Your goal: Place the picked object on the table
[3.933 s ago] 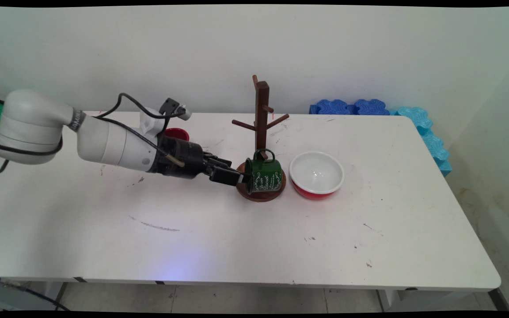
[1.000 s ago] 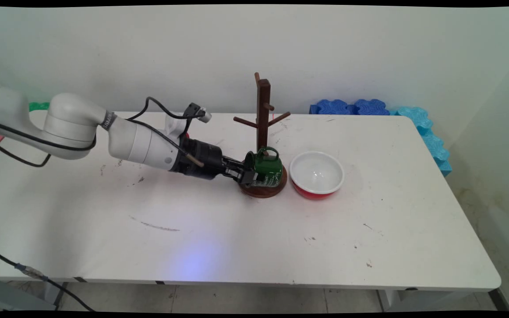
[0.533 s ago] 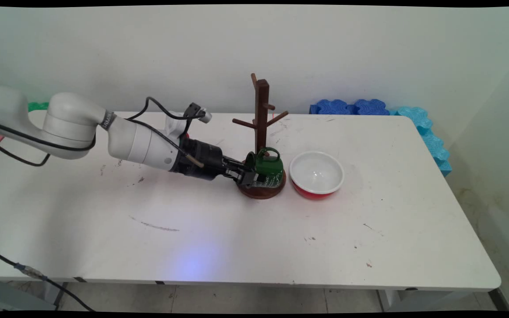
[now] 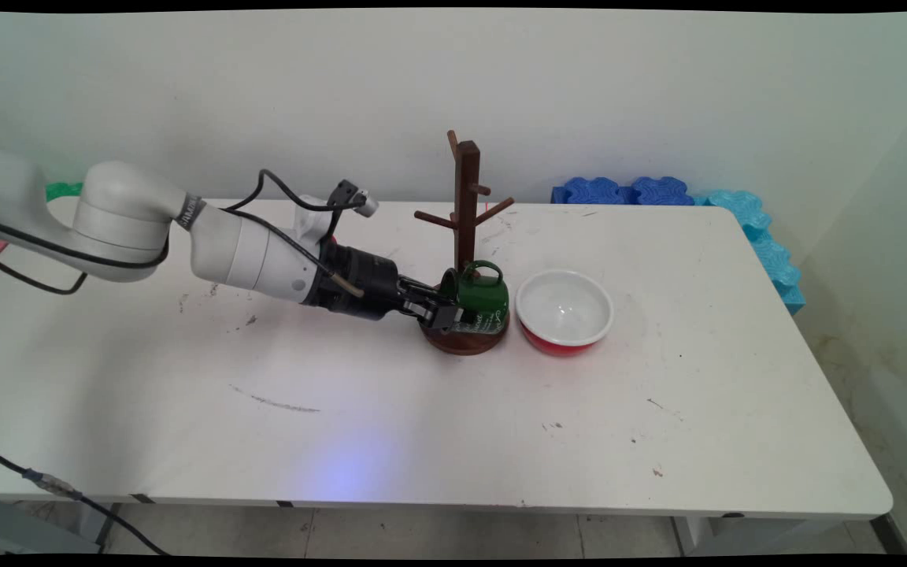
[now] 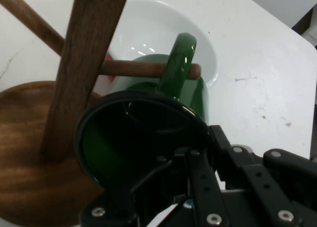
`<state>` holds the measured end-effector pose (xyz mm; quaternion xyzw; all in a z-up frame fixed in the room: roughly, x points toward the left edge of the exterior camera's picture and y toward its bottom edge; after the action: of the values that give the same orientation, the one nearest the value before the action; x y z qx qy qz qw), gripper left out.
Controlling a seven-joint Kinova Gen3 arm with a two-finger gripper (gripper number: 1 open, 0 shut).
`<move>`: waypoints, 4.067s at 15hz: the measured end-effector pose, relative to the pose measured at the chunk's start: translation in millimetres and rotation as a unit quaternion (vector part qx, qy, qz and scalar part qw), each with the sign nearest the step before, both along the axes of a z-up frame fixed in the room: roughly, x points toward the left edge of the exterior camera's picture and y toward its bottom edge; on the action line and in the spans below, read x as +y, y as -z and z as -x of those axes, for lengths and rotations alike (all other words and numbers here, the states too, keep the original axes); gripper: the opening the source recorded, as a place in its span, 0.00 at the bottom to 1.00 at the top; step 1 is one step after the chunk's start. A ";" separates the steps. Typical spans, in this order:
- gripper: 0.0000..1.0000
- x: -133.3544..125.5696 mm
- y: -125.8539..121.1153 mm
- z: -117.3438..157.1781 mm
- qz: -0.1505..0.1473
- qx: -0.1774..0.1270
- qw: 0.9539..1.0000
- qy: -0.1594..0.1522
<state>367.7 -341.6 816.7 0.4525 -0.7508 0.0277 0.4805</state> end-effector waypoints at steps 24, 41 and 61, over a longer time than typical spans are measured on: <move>0.00 35.0 -20.7 14.0 0.001 -0.003 1.000 0.031; 0.00 56.0 -52.4 -15.9 0.036 -0.114 0.991 0.064; 0.00 61.6 -78.2 -61.5 0.057 -0.283 0.948 0.132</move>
<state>429.2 -279.9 894.9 0.2949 -0.9061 0.1337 0.2724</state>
